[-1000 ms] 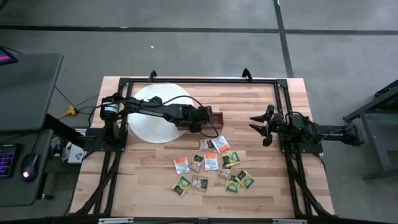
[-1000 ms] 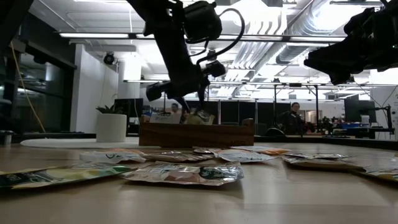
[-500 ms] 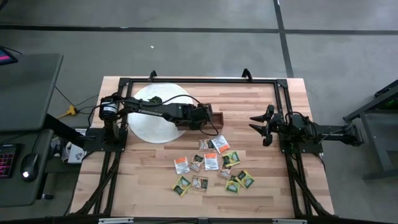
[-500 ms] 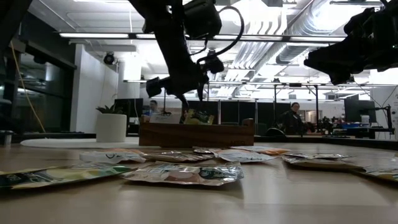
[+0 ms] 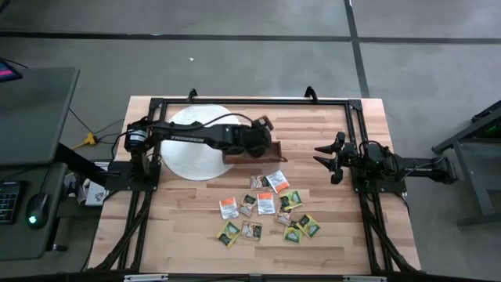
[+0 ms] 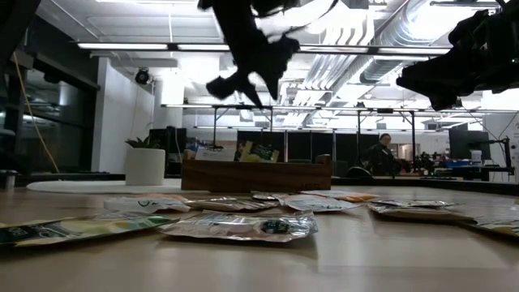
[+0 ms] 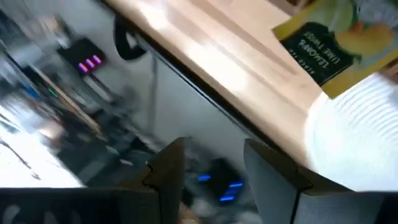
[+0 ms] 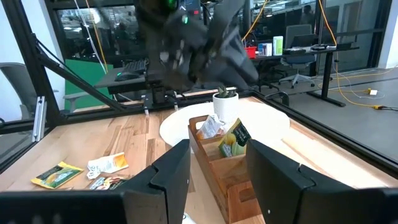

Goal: Pick & Place Tea
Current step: Put the yellow tea bag into the middle section of the wooden organizer

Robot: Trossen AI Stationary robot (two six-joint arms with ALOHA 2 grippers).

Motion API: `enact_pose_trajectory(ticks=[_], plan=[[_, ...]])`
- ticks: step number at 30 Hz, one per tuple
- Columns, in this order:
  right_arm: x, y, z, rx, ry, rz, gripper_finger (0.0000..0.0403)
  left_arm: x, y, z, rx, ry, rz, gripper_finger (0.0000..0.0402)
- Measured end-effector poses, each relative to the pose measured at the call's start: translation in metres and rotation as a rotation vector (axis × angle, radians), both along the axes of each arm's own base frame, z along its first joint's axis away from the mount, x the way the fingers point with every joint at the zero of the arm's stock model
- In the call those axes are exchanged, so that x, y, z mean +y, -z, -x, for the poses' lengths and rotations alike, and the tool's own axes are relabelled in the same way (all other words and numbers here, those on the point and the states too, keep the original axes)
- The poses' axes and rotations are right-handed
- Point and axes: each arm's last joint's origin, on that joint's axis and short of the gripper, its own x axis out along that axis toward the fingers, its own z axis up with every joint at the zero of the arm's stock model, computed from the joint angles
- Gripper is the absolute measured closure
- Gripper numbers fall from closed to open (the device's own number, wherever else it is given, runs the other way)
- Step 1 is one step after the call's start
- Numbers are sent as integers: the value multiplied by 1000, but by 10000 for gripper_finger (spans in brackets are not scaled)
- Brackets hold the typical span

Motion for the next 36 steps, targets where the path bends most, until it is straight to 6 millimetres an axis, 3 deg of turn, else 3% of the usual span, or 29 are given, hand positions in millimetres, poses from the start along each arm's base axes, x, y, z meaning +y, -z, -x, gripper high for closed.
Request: enact_pose_trajectory(ticks=[6,9,13,19,25,36], plan=[[0,0,0,0,0,0,250,-6,-38,14,-179,-258,374,243],[0,0,0,0,0,0,250,-12,-37,19,-212,-362,518,243],[0,0,0,0,1,0,250,-30,-33,25,-203,-455,571,243],[0,0,0,0,0,0,250,-77,-30,34,-203,-514,605,243],[0,0,0,0,0,0,250,-132,-31,47,-324,-577,608,243],[0,0,0,0,1,0,250,-223,-30,96,-572,-791,701,243]])
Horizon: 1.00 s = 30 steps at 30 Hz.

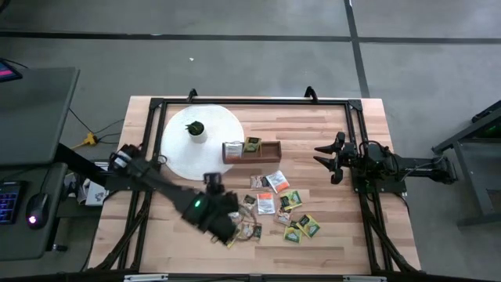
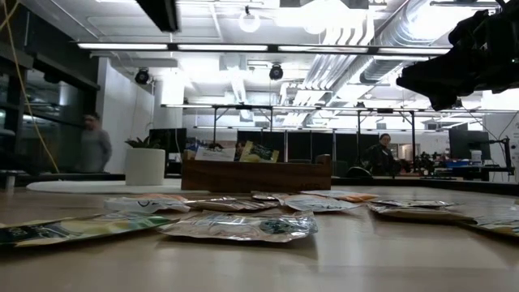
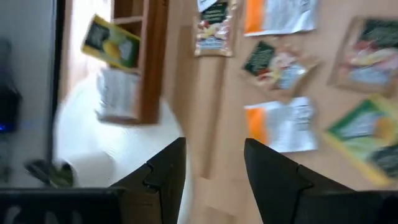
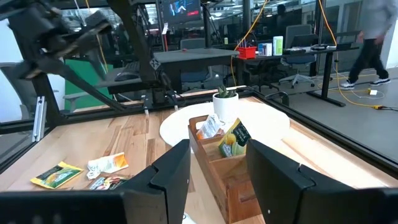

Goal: Pick & Place Tea
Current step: Put the yellow tea bag into the middle section of the wooden organizer

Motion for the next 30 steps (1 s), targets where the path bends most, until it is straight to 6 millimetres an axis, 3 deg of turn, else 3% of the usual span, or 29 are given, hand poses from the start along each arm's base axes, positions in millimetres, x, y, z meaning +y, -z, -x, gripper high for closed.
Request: enact_pose_trajectory(ticks=[7,12,17,22,25,30], plan=[[0,0,0,0,-1,0,250,-44,0,31,-205,-253,156,243],[0,0,0,0,-1,0,250,-63,5,50,-288,-395,242,243],[0,0,0,0,0,0,250,-71,45,59,-302,-584,345,243],[0,0,0,0,0,0,250,-80,79,61,-408,-565,642,243],[0,0,0,0,0,0,250,-78,105,59,-487,-570,734,243],[0,0,0,0,0,0,250,-76,131,56,-544,-581,918,243]])
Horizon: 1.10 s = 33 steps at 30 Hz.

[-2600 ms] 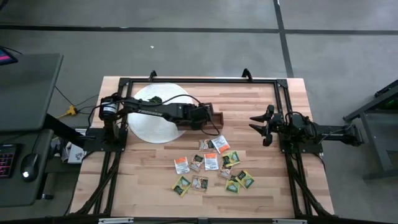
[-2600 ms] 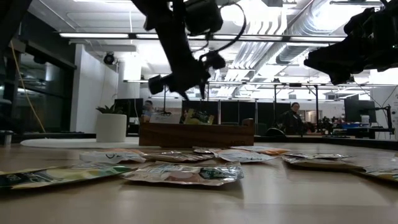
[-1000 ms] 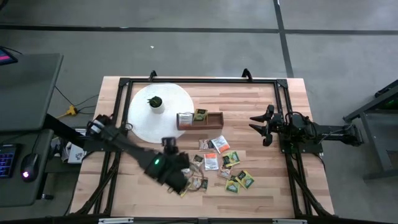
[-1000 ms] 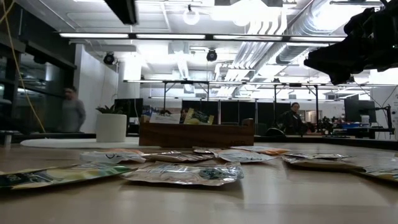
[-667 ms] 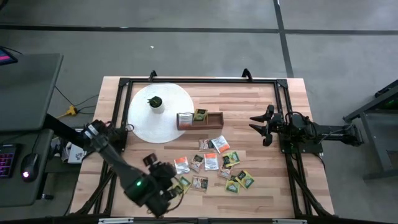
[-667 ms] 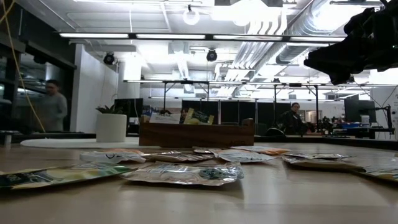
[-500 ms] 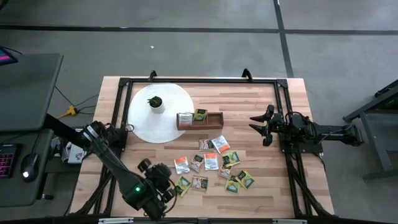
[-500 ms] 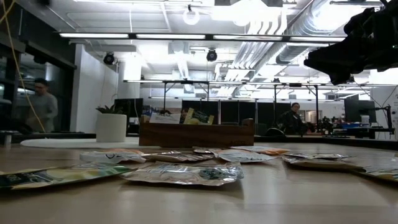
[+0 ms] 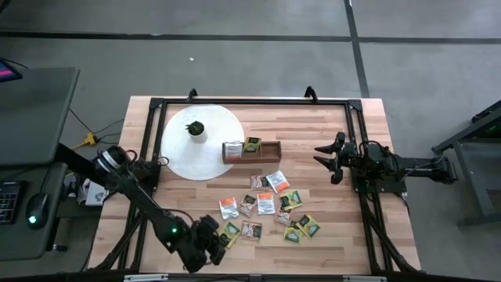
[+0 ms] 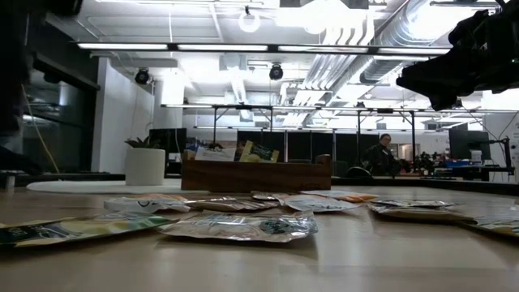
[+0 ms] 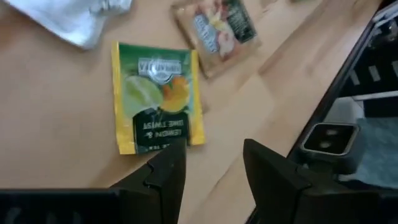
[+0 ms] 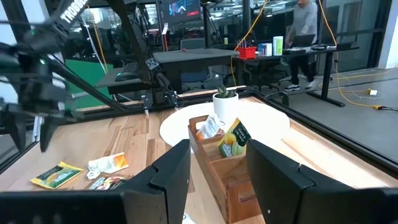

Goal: Pick & Place Tea
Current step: Put the yellow tea bag into the middle section of the wooden organizer

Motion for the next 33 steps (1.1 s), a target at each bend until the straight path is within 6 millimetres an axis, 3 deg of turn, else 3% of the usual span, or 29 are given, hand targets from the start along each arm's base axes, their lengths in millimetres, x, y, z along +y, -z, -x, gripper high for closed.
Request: enact_pose_trajectory(ticks=[7,14,16,21,25,29,33], plan=[[0,0,0,0,-1,0,250,12,18,-1,-28,-20,48,243],[0,0,0,3,0,0,250,24,14,14,49,6,47,243],[0,0,0,1,0,0,250,30,5,19,42,5,56,243],[0,0,0,0,0,0,250,58,-3,47,113,5,12,243],[0,0,0,1,-1,0,250,75,-6,58,44,-6,89,243],[0,0,0,2,0,0,250,79,-6,57,-70,-12,173,243],[0,0,0,4,0,0,250,80,2,56,-49,-6,200,243]])
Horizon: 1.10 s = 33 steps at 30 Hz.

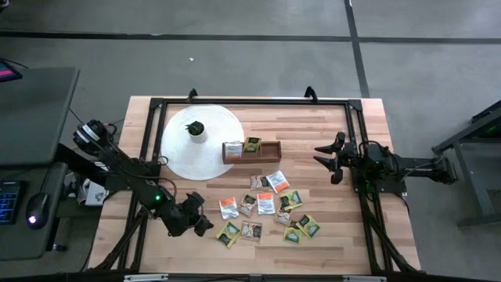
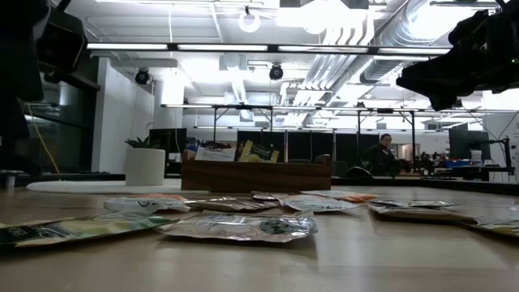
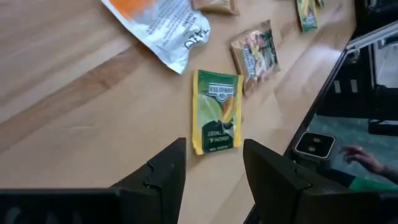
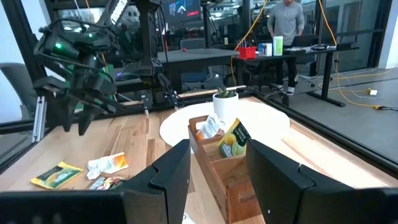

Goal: Pick & Place Tea
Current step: Put the yellow tea bag into the middle section of the wooden organizer

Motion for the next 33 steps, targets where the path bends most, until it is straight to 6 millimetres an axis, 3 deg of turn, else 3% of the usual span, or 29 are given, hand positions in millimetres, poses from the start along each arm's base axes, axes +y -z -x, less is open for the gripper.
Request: enact_pose_trajectory(ticks=[14,24,33], plan=[[0,0,0,2,0,0,250,-4,21,-23,54,4,145,243],[0,1,-1,11,0,-1,250,-13,50,-37,75,34,204,243],[0,1,-1,9,0,0,250,-16,57,-41,88,57,245,243]])
